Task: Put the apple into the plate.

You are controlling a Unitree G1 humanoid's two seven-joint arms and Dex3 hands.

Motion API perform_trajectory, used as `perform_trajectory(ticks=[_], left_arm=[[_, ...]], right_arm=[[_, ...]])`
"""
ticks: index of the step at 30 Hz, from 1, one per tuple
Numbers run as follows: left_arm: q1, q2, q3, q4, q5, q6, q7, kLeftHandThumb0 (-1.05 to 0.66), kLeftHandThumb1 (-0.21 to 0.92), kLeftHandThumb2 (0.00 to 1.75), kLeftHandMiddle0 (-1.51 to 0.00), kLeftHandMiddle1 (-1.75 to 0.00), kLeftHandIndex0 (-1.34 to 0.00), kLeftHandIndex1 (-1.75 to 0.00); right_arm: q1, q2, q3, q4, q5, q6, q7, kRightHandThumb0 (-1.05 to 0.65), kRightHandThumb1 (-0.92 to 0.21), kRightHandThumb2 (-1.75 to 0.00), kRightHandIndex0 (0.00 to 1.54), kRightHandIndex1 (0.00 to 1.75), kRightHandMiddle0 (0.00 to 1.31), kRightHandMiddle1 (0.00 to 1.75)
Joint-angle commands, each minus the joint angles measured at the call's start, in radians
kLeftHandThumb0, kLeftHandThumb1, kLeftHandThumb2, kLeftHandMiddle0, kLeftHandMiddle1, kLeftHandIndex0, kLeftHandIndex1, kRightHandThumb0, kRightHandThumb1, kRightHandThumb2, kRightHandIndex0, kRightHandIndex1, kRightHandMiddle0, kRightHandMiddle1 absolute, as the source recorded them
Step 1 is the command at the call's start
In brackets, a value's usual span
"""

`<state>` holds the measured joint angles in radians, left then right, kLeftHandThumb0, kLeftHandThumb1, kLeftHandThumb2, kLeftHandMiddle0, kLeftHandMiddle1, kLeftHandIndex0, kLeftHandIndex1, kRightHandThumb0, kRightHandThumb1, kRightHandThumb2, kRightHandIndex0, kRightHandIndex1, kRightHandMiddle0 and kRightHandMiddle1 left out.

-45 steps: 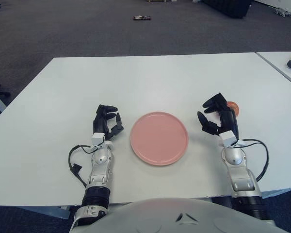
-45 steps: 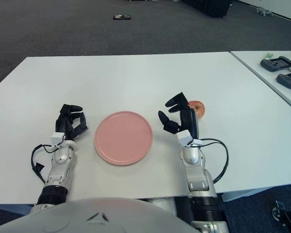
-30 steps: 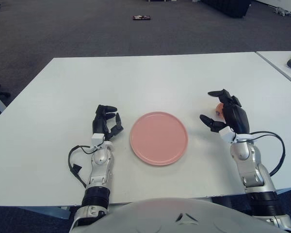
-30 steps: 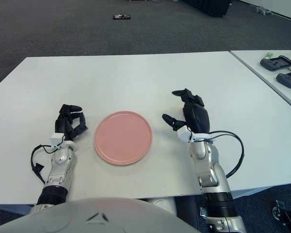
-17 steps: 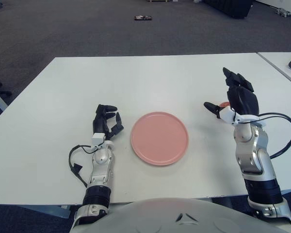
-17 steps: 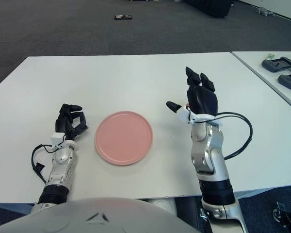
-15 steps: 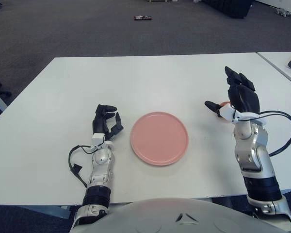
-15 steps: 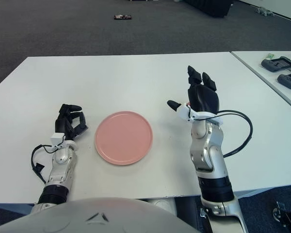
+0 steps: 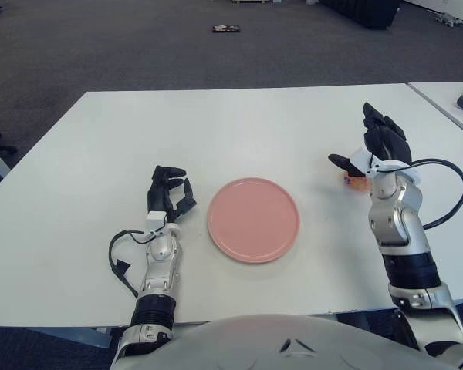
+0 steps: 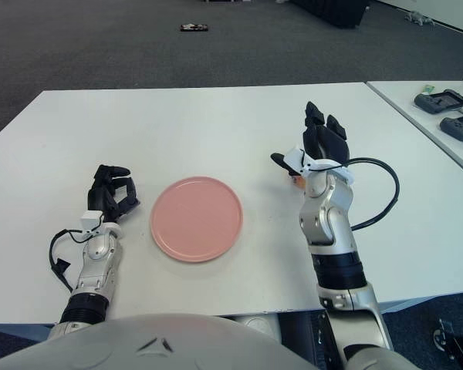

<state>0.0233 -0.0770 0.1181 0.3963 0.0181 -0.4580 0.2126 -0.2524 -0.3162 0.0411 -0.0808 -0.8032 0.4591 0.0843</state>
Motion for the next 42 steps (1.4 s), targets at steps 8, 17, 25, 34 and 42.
perform_trajectory(ticks=[8,17,25,34,42], left_arm=[[0.043,-0.002,0.002,0.033,-0.001,0.04,-0.001,-0.43,0.47,1.13,-0.73,-1.71,-0.49,-1.75],[0.044,0.002,0.002,0.025,-0.004,0.048,-0.008,-0.43,0.48,1.12,-0.7,-1.73,-0.48,-1.75],[0.048,0.003,0.0,0.017,-0.007,0.05,-0.014,-0.42,0.49,1.11,-0.69,-1.74,-0.47,-1.75],[0.052,0.004,0.002,0.002,-0.008,0.072,-0.014,-0.42,0.5,1.1,-0.66,-1.72,-0.46,-1.75],[0.055,0.003,0.0,-0.002,-0.004,0.068,-0.011,-0.42,0.51,1.09,-0.64,-1.71,-0.46,-1.75]], right_arm=[[-0.064,-0.029,0.04,0.15,0.039,-0.021,-0.011,-0.78,-0.21,-0.94,0.0,0.0,0.0,0.0],[-0.125,-0.04,0.056,0.309,0.08,-0.033,-0.037,-0.74,-0.16,-1.0,0.0,0.0,0.0,0.0],[-0.133,-0.038,0.066,0.375,0.107,-0.03,-0.059,-0.84,-0.24,-0.93,0.0,0.0,0.0,0.0],[-0.151,-0.038,0.091,0.525,0.145,-0.093,-0.108,-0.89,-0.27,-0.9,0.0,0.0,0.0,0.0],[-0.146,-0.036,0.129,0.621,0.154,-0.138,-0.132,-0.91,-0.31,-0.86,0.0,0.0,0.0,0.0]])
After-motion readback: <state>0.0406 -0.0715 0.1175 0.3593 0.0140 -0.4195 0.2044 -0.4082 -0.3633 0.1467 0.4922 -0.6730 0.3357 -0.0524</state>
